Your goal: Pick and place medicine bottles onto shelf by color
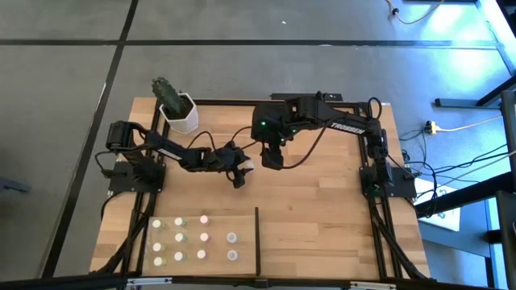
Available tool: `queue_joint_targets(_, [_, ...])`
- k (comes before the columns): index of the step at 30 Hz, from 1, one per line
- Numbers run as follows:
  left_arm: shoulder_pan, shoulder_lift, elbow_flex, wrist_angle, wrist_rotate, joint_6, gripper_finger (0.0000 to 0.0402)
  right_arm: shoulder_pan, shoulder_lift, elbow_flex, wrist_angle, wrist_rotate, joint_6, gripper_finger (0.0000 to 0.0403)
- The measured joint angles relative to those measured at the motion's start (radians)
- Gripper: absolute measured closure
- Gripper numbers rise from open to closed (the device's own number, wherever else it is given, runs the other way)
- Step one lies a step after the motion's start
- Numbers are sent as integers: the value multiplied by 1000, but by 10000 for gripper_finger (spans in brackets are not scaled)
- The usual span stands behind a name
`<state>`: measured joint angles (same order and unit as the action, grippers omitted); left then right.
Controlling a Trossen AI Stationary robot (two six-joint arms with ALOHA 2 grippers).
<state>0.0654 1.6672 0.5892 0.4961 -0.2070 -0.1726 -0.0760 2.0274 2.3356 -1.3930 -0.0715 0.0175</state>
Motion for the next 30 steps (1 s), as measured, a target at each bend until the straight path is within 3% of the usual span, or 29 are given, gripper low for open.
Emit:
queue_joint_targets(10, [0,0,0,0,0,0,278,0,0,0,0,0,0,182])
queue_joint_targets(15, [-18,-24,0,-16,0,-1,283,0,0,0,-5,0,0,182])
queue_joint_targets(23, [-97,-259,0,-219,-29,0,282,0,0,0,-18,0,-2,182])
queue_joint_targets(30, [-234,-491,0,-383,-65,0,282,0,0,0,-16,0,-28,182])
